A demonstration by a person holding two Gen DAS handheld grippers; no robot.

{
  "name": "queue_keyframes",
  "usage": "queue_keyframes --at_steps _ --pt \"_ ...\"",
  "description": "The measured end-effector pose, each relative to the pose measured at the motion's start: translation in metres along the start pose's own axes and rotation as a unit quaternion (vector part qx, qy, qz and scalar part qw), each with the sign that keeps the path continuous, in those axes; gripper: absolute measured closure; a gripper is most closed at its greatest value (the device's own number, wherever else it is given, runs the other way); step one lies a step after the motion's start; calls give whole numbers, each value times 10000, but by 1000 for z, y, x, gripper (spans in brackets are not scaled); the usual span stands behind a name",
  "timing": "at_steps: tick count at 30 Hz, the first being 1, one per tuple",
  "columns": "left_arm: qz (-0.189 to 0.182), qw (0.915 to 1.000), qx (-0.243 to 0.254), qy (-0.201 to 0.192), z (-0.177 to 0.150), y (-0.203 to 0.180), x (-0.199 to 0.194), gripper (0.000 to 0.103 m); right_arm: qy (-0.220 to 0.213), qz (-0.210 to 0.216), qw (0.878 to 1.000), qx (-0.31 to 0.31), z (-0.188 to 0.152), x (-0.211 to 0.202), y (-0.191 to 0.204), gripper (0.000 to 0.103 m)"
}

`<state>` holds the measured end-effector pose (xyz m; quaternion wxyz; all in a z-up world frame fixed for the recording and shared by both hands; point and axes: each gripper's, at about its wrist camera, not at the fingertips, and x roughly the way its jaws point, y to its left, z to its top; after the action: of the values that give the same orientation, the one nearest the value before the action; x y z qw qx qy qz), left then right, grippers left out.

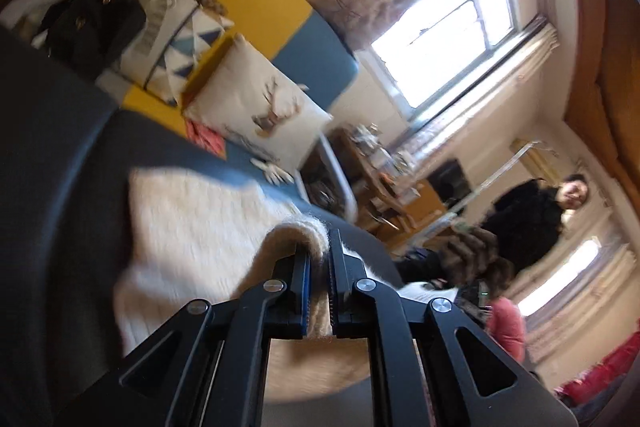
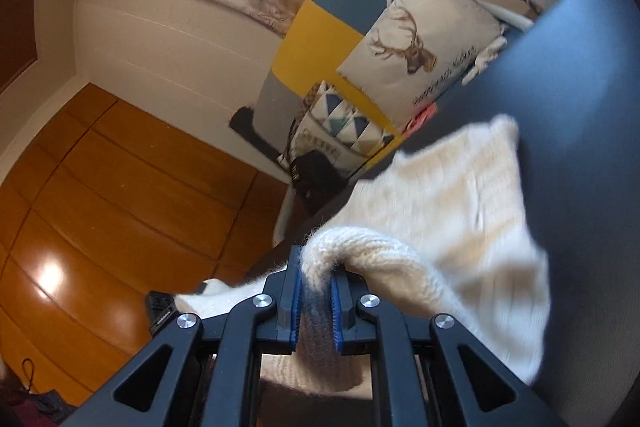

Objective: Fold clothes
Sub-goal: 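Fold the held hem over the sweater body with both tools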

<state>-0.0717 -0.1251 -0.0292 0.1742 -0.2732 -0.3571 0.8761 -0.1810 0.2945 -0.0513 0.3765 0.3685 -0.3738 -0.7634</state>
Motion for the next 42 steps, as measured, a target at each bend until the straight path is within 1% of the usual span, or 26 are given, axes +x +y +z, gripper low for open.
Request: queue_keyframes --at_steps 2,3,4,5,6,7,8,9,11,13,16,17,19,21,22,23,24,26,28,29,31,34,37,39,41,42 --pt "253 9997 -46 3 22 15 29 97 29 -132 9999 52 27 22 -8 93" --pt "413 9991 -43 44 30 23 44 97 82 -334 9994 35 39 34 -13 93" --pt "657 9976 -149 151 36 34 62 97 191 -311 9989 296 46 47 -27 89" --pt "894 9945 -372 398 37 51 81 97 300 -283 9976 560 53 60 -41 88" --pt "1088 9896 -623 709 37 69 99 96 375 -383 9948 869 56 71 -58 85" --pt "1279 9827 -873 1018 36 87 118 94 352 -669 9907 1131 56 78 -73 71" --pt "1404 9766 -1084 1220 33 101 129 93 375 -594 9883 1352 54 81 -84 70" --pt "1351 9749 -1215 1284 30 110 133 93 398 -513 9854 1571 51 84 -95 70" --pt "1145 9775 -1374 1120 25 117 125 91 251 -432 9868 1538 47 75 -98 71" --pt "957 9797 -1480 958 21 119 111 89 288 -383 9903 1307 41 64 -90 70" --pt "971 9808 -1489 801 19 117 87 89 319 -774 9928 853 35 41 -73 68" --pt "1012 9808 -1495 736 18 117 78 88 334 -975 9925 658 32 31 -66 67" --pt "1124 9790 -1572 652 16 120 62 83 363 -1415 9888 322 30 17 -56 66" --pt "1316 9758 -1601 691 9 122 48 82 437 -1941 9800 -24 23 8 -46 62" --pt "1400 9753 -1563 689 3 122 40 82 563 -2110 9757 -163 19 7 -43 57" --pt "1488 9743 -1533 711 -3 121 34 82 690 -2275 9709 -301 14 5 -39 54" --pt "1566 9731 -1503 777 -11 120 29 82 832 -2313 9686 -368 10 6 -36 54" --pt "1659 9715 -1400 955 -26 117 26 78 1042 -2350 9655 -417 1 4 -34 54" --pt "1747 9699 -1267 1132 -40 112 25 78 1225 -2396 9618 -502 -10 -1 -33 54" --pt "1779 9697 -1178 1188 -46 109 24 78 1303 -2364 9615 -520 -13 3 -34 54" --pt "1815 9701 -1005 1260 -56 101 23 78 1585 -2343 9571 -633 -20 13 -36 54" --pt "1853 9721 -634 1290 -60 87 20 78 1840 -2819 9337 -1221 -26 29 -26 57" --pt "1928 9736 -47 1225 -61 70 17 78 2091 -3119 9132 -1585 -29 38 -17 57" --pt "1961 9732 262 1171 -62 62 15 78 2210 -3189 9062 -1678 -30 40 -17 57" --pt "2016 9704 555 1208 -64 56 18 78 2328 -3257 8991 -1769 -31 42 -17 57" --pt "2020 9685 785 1228 -65 51 21 78 2354 -3283 8972 -1786 -31 42 -17 57"
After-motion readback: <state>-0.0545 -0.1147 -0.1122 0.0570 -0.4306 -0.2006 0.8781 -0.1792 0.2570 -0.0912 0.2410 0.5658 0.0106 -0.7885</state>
